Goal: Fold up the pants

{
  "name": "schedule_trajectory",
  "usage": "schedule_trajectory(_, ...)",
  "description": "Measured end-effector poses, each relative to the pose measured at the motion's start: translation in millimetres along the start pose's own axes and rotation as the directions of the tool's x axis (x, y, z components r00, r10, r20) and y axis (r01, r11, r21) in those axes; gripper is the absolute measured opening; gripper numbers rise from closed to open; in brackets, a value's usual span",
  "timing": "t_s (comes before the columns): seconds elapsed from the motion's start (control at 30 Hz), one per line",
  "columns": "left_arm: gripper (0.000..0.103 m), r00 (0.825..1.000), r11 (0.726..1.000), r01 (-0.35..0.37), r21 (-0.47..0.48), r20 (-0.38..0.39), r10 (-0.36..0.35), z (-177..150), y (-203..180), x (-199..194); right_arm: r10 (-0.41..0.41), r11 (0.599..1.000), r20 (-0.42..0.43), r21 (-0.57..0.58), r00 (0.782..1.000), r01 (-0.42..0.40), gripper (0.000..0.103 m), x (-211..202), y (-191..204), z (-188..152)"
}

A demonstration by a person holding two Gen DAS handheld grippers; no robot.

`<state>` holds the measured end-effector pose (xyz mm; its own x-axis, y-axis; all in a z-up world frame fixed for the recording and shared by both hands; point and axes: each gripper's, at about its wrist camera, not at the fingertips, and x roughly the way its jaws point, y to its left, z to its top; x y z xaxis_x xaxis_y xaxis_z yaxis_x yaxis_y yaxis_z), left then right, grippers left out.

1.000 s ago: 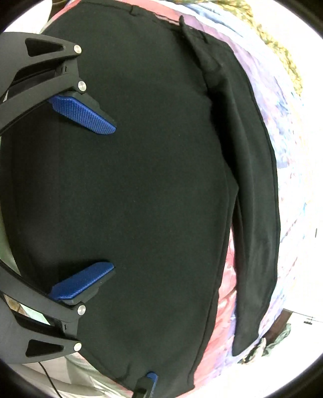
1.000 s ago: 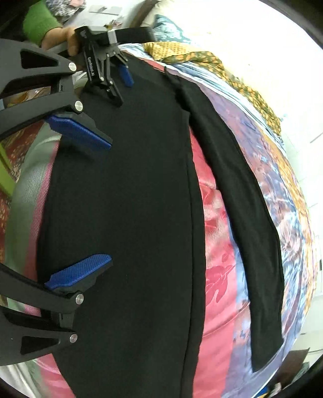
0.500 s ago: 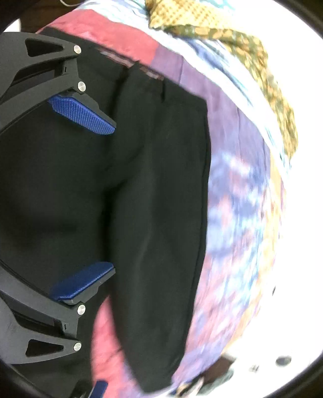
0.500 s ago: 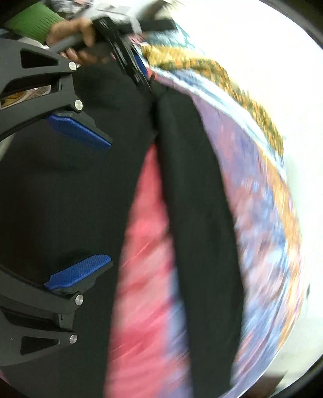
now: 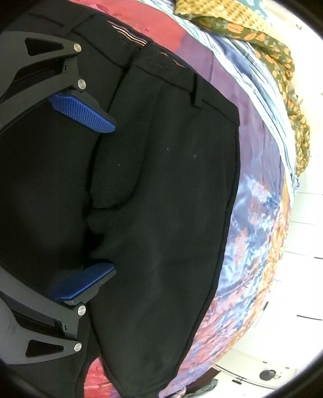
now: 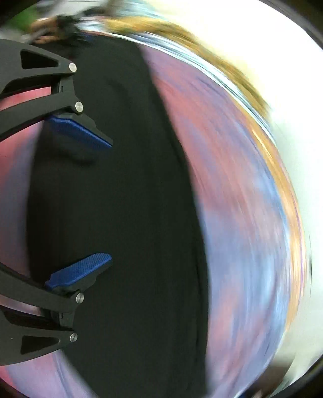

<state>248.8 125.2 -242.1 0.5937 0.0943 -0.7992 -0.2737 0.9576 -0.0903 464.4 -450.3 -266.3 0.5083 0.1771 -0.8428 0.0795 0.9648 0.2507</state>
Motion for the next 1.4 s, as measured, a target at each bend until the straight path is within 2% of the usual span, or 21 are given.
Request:
schedule_trajectory(0.03,0.103,1.0,1.0,0.001,-0.001,0.004,-0.001,-0.5,0.8,1.2,-0.119,0.989,0.016,0.088,0.993,0.117,0.084,-14.4,-45.5,9.6)
schedule_trajectory(0.07,0.103,1.0,1.0,0.001,-0.001,0.007,-0.001,-0.8,0.5,2.3,-0.205,0.965,0.023,0.175,0.979,0.197,0.082,-31.2,-86.6,15.9)
schedule_trajectory(0.13,0.103,1.0,1.0,-0.004,0.001,0.011,0.004,-1.1,-0.2,3.3,-0.286,0.917,0.041,0.303,0.957,0.261,0.083,-63.8,-140.2,24.5)
schedule_trajectory(0.17,0.103,1.0,1.0,-0.006,0.003,0.013,0.006,-1.4,-0.2,3.5,-0.278,0.912,0.067,0.333,0.958,0.241,0.083,-77.7,-154.6,29.2)
schedule_trajectory(0.2,0.103,1.0,1.0,-0.01,0.005,0.014,0.01,-1.4,-0.8,4.1,-0.23,0.921,0.098,0.342,0.968,0.184,0.082,-86.5,-160.6,33.8)
schedule_trajectory(0.3,0.103,1.0,1.0,-0.021,0.011,0.015,0.021,-1.7,-2.4,5.0,-0.01,0.946,0.139,0.323,0.99,-0.036,0.078,-87.7,-160.8,49.0)
schedule_trajectory(0.37,0.103,1.0,1.0,-0.025,0.014,0.014,0.024,-1.7,-2.9,5.1,0.064,0.954,0.112,0.286,0.992,-0.094,0.061,-74.3,-149.9,58.6)
schedule_trajectory(0.47,0.103,0.999,0.999,-0.029,0.017,0.014,0.029,-2.0,-3.6,5.3,0.058,0.973,0.049,0.221,0.997,-0.068,0.054,-51.6,-131.7,66.8)
schedule_trajectory(0.6,0.103,0.999,0.999,-0.036,0.021,0.014,0.036,-2.1,-4.5,5.9,-0.041,0.987,-0.016,0.157,0.999,0.043,0.054,-26.3,-118.8,71.5)
schedule_trajectory(0.63,0.103,0.999,0.999,-0.038,0.022,0.014,0.037,-2.2,-4.6,6.0,-0.05,0.99,-0.039,0.131,0.998,0.054,0.05,-21.4,-115.4,71.1)
schedule_trajectory(0.7,0.103,0.999,0.999,-0.04,0.023,0.015,0.04,-2.2,-4.8,6.5,-0.072,0.995,-0.064,0.062,0.995,0.076,0.028,-21.9,-105.7,66.8)
schedule_trajectory(0.73,0.103,0.999,0.999,-0.042,0.024,0.016,0.042,-2.5,-5.0,6.6,-0.088,0.996,-0.057,0.028,0.994,0.09,0.006,-27.9,-101.0,63.1)
schedule_trajectory(0.77,0.103,0.999,0.999,-0.043,0.025,0.017,0.042,-2.4,-5.0,6.8,-0.092,0.996,-0.043,0.003,0.995,0.092,0.004,-38.0,-97.8,57.4)
schedule_trajectory(0.9,0.103,0.999,0.999,-0.043,0.025,0.016,0.043,-2.6,-5.3,6.6,-0.082,0.983,0.048,-0.162,0.996,0.088,0.004,-102.9,-65.6,22.5)
schedule_trajectory(1.0,0.103,0.999,0.999,-0.046,0.027,0.014,0.046,-2.6,-5.8,6.8,-0.067,0.965,0.106,-0.245,0.992,0.092,0.004,-165.5,-50.8,-30.8)
schedule_trajectory(1.07,0.103,0.999,0.998,-0.049,0.029,0.012,0.049,-2.4,-6.2,6.8,-0.074,0.964,0.116,-0.247,0.99,0.101,0.004,-200.2,-56.7,-78.1)
schedule_trajectory(1.13,0.103,0.999,0.998,-0.053,0.034,0.007,0.053,-1.9,-6.8,7.1,-0.109,0.972,0.097,-0.2,0.989,0.127,0.004,-218.4,-74.3,-126.5)
schedule_trajectory(1.23,0.103,0.998,0.998,-0.059,0.037,-0.006,0.059,-0.3,-7.5,7.3,-0.235,0.962,0.02,-0.14,0.972,0.236,0.005,-218.8,-98.2,-178.4)
schedule_trajectory(1.3,0.103,0.998,0.998,-0.053,0.031,-0.028,0.054,2.4,-6.2,7.3,-0.274,0.961,0.011,-0.037,0.962,0.274,0.014,-224.9,-113.8,-202.6)
schedule_trajectory(1.37,0.103,0.997,0.999,-0.044,0.019,-0.054,0.045,5.1,-4.6,5.5,-0.288,0.957,0.044,0.033,0.957,0.287,0.038,-239.4,-114.4,-219.6)
schedule_trajectory(1.4,0.103,0.996,0.999,-0.038,0.002,-0.081,0.038,6.0,-2.9,3.2,-0.281,0.959,0.068,0.049,0.957,0.278,0.042,-245.8,-108.4,-224.8)
